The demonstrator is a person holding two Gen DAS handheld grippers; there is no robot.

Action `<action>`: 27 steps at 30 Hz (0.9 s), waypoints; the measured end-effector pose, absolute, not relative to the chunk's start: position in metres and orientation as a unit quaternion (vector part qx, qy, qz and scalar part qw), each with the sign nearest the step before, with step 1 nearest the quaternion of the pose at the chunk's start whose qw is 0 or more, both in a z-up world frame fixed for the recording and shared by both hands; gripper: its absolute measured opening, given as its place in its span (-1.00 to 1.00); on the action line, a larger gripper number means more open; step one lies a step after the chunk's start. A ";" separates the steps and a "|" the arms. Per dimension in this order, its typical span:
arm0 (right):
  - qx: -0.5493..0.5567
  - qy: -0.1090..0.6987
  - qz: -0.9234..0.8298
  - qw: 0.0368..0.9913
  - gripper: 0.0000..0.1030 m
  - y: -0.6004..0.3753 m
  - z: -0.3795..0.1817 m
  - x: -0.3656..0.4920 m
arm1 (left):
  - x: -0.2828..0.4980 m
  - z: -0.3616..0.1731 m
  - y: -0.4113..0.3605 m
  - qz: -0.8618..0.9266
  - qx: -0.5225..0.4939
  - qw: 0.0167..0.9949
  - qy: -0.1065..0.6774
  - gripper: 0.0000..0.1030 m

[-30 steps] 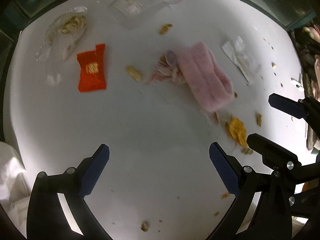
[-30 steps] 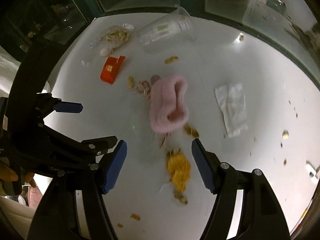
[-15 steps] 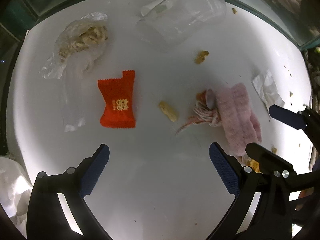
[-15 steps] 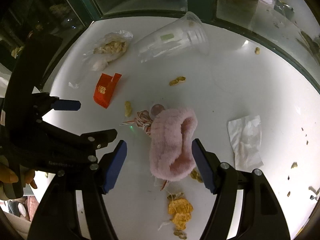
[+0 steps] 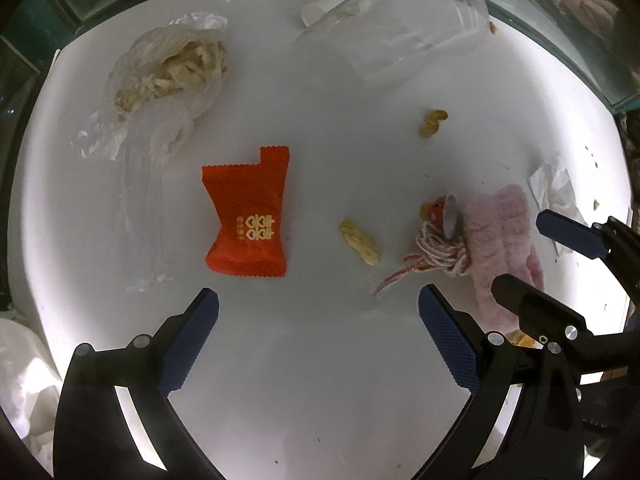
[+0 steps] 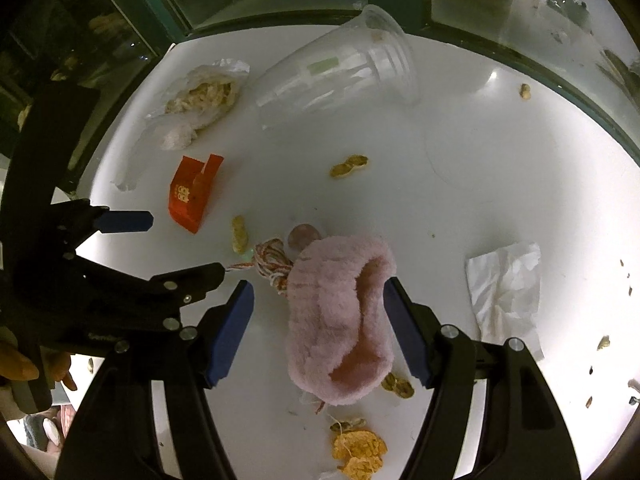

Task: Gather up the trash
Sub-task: 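Lower the right gripper onto the pink fuzzy cloth and close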

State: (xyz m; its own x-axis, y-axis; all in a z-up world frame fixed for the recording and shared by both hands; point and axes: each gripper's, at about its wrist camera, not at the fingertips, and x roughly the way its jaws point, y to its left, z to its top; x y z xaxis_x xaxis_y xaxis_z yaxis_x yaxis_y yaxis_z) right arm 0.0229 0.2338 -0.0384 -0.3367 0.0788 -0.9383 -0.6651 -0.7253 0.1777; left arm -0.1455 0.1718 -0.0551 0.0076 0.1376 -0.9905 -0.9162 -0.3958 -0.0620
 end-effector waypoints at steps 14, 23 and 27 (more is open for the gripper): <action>-0.544 0.275 0.751 0.252 0.26 0.237 -0.062 0.022 | -0.141 -0.072 0.183 0.631 -0.530 0.423 0.377 0.88; -0.555 0.262 0.749 0.250 0.26 0.235 -0.077 0.012 | -0.139 -0.088 0.185 0.627 -0.532 0.420 0.384 0.88; -0.548 0.268 0.752 0.249 0.02 0.237 -0.076 0.012 | -0.141 -0.090 0.176 0.626 -0.539 0.421 0.374 0.88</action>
State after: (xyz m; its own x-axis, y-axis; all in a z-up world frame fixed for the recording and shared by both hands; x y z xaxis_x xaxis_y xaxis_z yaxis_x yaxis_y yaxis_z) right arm 0.0124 0.2370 -0.0761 -0.2756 0.0814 -0.9578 -0.6686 -0.7321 0.1301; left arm -0.1414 0.1765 -0.0905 -0.0637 0.1236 -0.9903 -0.9311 -0.3644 0.0144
